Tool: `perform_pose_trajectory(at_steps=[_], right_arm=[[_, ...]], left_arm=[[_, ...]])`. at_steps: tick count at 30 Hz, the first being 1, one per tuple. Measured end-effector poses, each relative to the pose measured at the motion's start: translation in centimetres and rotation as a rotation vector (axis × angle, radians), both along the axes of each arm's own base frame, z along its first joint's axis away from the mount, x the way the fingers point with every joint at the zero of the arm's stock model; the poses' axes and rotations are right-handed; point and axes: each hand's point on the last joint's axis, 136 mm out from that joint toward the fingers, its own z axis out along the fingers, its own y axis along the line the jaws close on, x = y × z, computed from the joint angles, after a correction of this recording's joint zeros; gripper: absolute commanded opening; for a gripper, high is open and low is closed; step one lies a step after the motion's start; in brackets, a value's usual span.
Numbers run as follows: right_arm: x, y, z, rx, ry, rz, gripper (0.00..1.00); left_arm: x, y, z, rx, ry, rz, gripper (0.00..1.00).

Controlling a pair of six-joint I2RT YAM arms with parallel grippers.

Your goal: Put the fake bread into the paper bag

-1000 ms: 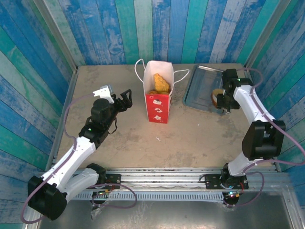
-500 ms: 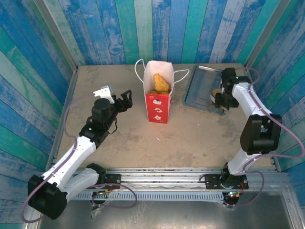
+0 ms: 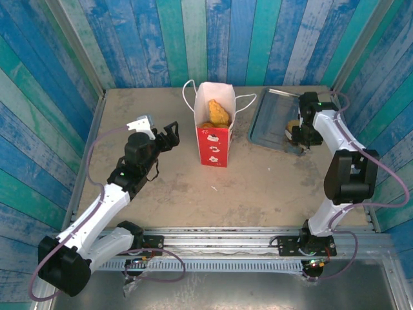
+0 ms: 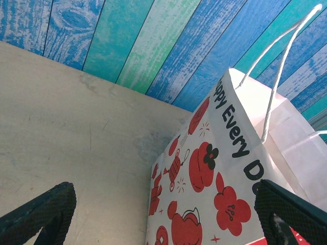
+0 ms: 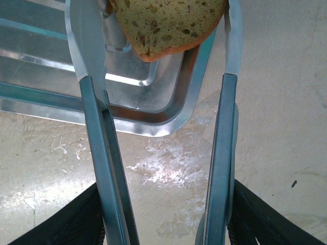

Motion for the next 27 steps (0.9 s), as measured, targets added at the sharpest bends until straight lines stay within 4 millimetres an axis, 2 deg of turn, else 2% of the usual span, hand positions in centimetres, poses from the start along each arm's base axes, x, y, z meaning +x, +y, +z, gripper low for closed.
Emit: perform_pose_trajectory(at_steps=[21, 27], right_arm=[[-0.03, -0.27, -0.22, 0.009, 0.007, -0.001, 0.48], [-0.14, -0.17, 0.68, 0.015, -0.018, 0.000, 0.47]], left_arm=[[0.03, 0.05, 0.03, 0.004, 0.007, 0.003, 0.94], [0.05, 0.03, 0.29, 0.002, 0.004, 0.003, 0.94]])
